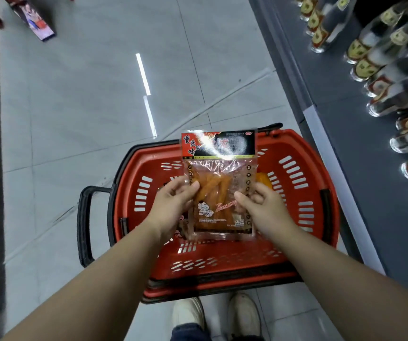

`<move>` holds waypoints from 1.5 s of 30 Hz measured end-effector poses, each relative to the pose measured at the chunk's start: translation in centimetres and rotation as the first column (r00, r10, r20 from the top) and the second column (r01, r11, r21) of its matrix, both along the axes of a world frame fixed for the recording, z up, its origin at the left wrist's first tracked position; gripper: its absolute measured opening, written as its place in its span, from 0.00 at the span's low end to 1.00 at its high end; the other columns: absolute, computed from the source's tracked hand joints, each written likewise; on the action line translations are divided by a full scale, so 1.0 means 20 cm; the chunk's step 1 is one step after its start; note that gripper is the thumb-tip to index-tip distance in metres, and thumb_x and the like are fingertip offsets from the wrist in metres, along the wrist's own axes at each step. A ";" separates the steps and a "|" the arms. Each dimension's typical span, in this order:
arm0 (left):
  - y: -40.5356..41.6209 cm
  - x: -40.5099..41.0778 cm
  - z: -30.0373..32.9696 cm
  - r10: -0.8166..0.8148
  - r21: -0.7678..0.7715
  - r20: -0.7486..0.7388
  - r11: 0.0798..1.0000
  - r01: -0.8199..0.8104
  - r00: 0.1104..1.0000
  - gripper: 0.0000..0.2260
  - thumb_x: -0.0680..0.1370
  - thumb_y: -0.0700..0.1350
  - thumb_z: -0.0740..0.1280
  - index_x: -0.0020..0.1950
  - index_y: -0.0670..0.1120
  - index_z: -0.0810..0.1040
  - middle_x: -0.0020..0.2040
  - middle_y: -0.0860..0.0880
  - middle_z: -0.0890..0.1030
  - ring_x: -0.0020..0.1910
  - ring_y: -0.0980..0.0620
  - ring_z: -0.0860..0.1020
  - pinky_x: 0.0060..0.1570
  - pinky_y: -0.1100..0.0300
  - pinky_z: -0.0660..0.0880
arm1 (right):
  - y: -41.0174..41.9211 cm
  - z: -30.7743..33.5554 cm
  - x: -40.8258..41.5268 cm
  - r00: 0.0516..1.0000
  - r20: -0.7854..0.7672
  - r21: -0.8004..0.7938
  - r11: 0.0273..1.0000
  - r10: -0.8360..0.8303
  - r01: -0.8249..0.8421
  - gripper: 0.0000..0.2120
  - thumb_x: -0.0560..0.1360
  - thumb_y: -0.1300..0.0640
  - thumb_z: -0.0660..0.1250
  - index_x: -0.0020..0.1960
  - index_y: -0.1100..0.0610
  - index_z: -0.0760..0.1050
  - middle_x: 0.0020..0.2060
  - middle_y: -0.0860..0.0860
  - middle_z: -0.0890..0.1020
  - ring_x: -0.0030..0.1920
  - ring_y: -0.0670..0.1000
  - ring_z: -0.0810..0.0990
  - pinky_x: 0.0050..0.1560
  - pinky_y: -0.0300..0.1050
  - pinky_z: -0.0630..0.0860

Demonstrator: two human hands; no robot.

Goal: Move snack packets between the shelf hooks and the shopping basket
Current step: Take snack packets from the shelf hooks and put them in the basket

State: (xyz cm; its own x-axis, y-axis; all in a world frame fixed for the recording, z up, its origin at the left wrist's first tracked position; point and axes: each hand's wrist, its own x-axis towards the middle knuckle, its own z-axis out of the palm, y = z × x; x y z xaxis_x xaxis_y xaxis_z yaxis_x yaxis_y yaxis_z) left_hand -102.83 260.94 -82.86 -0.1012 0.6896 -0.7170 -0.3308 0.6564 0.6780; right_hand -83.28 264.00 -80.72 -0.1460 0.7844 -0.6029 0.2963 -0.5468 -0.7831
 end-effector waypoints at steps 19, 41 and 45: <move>0.45 0.16 1.57 -0.231 0.328 -0.282 0.889 0.320 0.931 0.04 0.74 0.42 0.71 0.47 0.44 0.82 0.41 0.46 0.85 0.41 0.49 0.84 0.44 0.53 0.80 | 0.28 1.41 0.30 0.976 -0.118 0.156 0.967 -0.185 0.202 0.14 0.76 0.52 0.67 0.39 0.63 0.77 0.39 0.57 0.84 0.37 0.55 0.85 0.35 0.47 0.81; 0.53 0.67 3.90 -0.097 0.767 -0.322 0.557 0.320 0.942 0.09 0.75 0.43 0.71 0.52 0.41 0.81 0.35 0.49 0.79 0.33 0.52 0.75 0.33 0.62 0.74 | 0.32 3.77 0.79 0.970 -0.131 0.776 0.588 -0.205 0.229 0.20 0.73 0.49 0.71 0.44 0.67 0.73 0.40 0.62 0.81 0.35 0.50 0.82 0.38 0.46 0.77; 0.55 0.70 4.02 -0.128 0.786 -0.315 0.521 0.334 0.941 0.05 0.75 0.43 0.71 0.50 0.44 0.81 0.30 0.52 0.78 0.29 0.54 0.75 0.31 0.61 0.74 | 0.30 3.88 0.80 0.955 -0.108 0.810 0.532 -0.276 0.246 0.15 0.69 0.45 0.72 0.37 0.56 0.74 0.42 0.64 0.81 0.41 0.56 0.80 0.45 0.53 0.74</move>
